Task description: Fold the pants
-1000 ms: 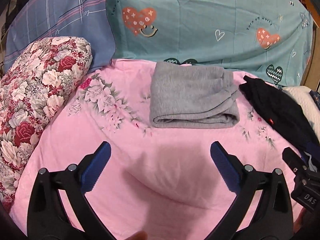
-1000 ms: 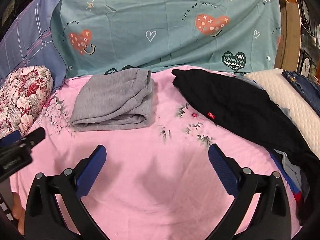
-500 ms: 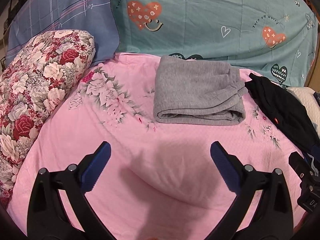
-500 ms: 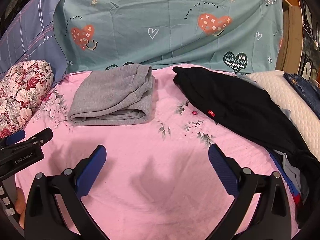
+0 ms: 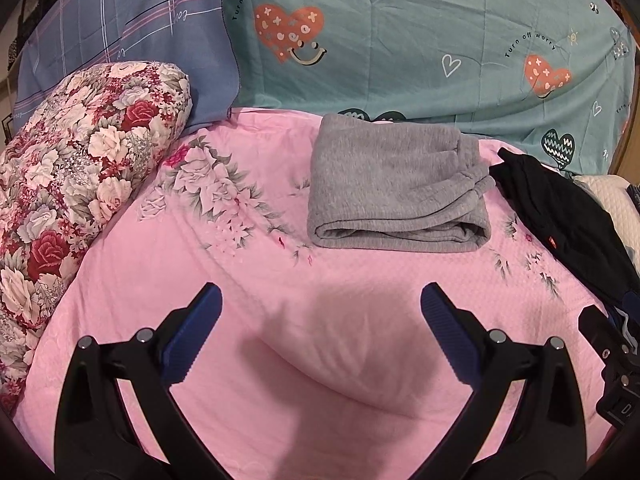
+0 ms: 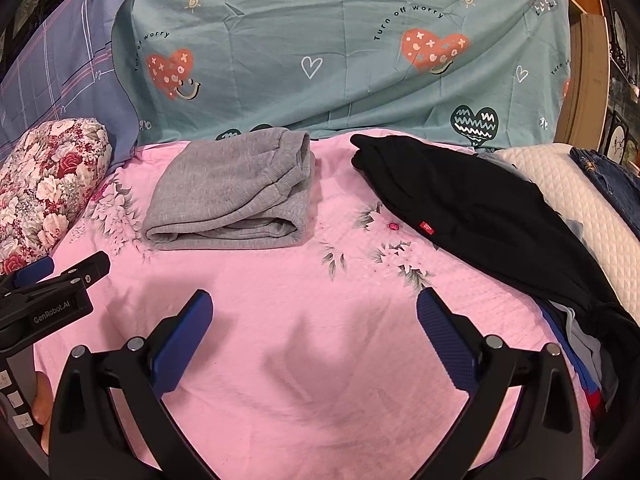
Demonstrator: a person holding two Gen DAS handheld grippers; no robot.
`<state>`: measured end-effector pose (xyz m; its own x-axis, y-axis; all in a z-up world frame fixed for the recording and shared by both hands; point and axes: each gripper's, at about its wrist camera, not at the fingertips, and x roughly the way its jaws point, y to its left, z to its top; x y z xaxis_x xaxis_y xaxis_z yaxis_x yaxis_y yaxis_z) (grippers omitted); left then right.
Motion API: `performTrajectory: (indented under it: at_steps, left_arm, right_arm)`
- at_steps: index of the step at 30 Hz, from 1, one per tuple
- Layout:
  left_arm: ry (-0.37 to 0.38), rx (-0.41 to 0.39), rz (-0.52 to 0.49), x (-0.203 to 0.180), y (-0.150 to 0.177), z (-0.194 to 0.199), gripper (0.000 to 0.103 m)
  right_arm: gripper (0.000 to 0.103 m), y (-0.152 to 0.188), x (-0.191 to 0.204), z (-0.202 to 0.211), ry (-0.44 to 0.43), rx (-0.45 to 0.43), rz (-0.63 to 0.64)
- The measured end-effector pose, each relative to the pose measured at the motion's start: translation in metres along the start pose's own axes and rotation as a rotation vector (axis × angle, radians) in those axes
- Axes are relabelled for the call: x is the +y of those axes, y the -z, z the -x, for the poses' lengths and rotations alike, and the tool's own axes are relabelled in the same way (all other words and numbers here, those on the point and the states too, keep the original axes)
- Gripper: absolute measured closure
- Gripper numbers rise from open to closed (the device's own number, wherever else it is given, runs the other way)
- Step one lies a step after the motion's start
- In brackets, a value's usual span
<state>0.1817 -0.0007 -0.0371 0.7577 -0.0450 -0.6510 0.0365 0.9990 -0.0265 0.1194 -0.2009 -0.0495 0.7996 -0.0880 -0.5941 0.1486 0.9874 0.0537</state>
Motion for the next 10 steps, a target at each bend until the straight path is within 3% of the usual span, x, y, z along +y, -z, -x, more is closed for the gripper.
performTrajectory:
  at_steps: [10]
  left_arm:
    - [0.016, 0.018, 0.016, 0.0029, 0.0005, -0.0029, 0.002]
  right_arm:
    - [0.001, 0.0008, 0.001, 0.002, -0.004, -0.001, 0.005]
